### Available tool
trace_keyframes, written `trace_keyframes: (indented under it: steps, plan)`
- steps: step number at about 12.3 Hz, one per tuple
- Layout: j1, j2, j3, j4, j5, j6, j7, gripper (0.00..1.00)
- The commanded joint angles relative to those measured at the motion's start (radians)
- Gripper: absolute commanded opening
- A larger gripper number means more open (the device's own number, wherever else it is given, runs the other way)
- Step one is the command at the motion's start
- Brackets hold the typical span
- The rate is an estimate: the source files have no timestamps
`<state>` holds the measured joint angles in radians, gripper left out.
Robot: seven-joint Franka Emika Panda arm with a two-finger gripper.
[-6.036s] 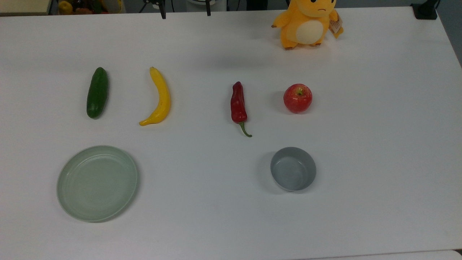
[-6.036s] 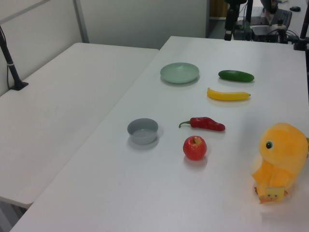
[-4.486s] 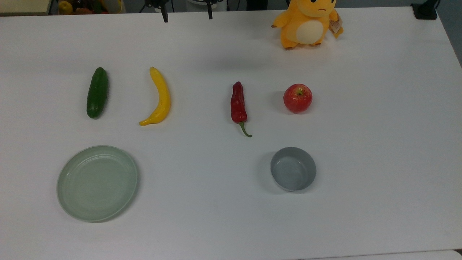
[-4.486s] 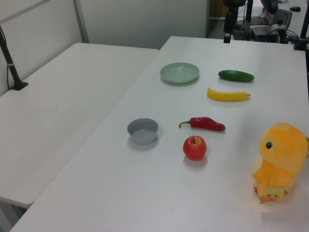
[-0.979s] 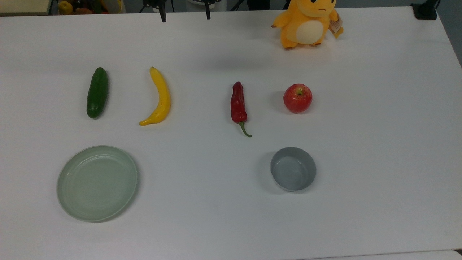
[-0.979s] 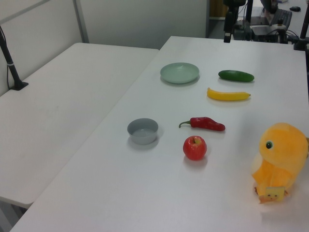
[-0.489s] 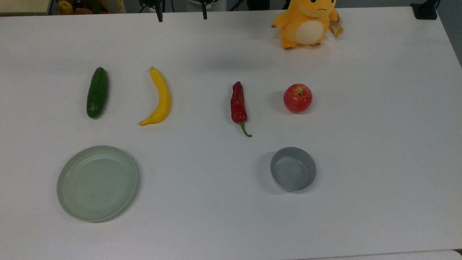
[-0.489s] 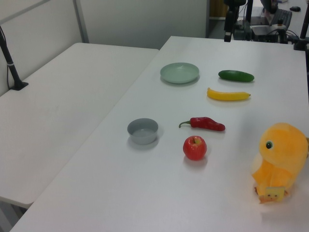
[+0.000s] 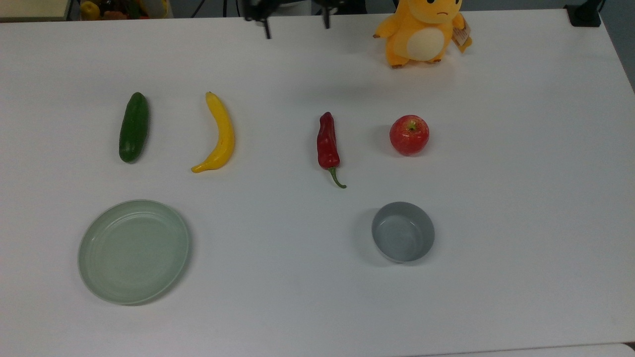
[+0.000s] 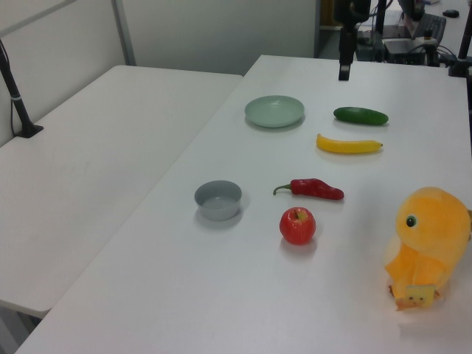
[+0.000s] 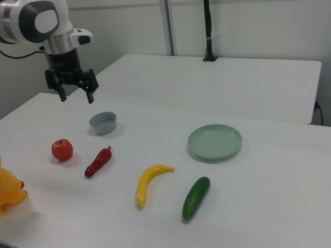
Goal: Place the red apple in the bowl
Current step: 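Move the open gripper over the red apple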
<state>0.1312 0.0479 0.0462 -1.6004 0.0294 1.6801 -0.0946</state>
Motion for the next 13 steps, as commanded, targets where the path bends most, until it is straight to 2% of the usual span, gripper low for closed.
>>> trace_keyframes:
  steps: [1,2,5,8,10,13]
  plan:
    - [0.112,0.004,-0.008,0.008,0.04,-0.005,0.09,1.0]
    - [0.172,0.03,-0.008,0.013,0.061,-0.003,0.136,1.0]
    - [0.261,0.147,-0.008,0.071,0.052,0.061,0.275,1.0]
    - [0.278,0.199,-0.009,0.057,0.061,0.17,0.305,1.0]
    - [0.298,0.231,-0.009,0.007,0.046,0.272,0.341,1.0]
    - [0.301,0.283,-0.009,-0.003,0.021,0.294,0.345,1.0]
